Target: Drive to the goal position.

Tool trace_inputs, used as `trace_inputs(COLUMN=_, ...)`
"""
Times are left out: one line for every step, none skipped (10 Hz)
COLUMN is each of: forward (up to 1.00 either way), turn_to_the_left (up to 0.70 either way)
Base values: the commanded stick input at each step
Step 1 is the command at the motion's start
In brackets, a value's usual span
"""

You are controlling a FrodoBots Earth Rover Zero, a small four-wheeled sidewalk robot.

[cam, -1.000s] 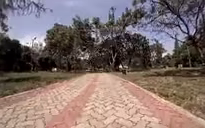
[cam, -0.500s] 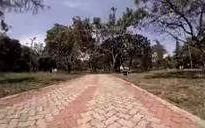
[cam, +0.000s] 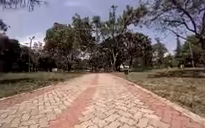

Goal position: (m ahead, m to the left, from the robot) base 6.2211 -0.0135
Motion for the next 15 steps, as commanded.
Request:
trace_inputs(forward=0.7, turn_to_the_left=0.0)
trace_inputs(forward=0.7, turn_to_the_left=0.0)
trace_inputs(forward=0.7, turn_to_the_left=0.0)
trace_inputs(forward=0.7, turn_to_the_left=0.0)
trace_inputs(forward=0.7, turn_to_the_left=0.0)
trace_inputs(forward=0.7, turn_to_the_left=0.0)
trace_inputs(forward=0.7, turn_to_the_left=0.0)
trace_inputs(forward=0.7, turn_to_the_left=0.0)
trace_inputs(forward=0.7, turn_to_the_left=0.0)
trace_inputs(forward=0.7, turn_to_the_left=0.0)
trace_inputs(forward=0.7, turn_to_the_left=0.0)
trace_inputs(forward=0.7, turn_to_the_left=0.0)
trace_inputs(forward=0.7, turn_to_the_left=0.0)
trace_inputs(forward=0.7, turn_to_the_left=0.0)
trace_inputs(forward=0.7, turn_to_the_left=0.0)
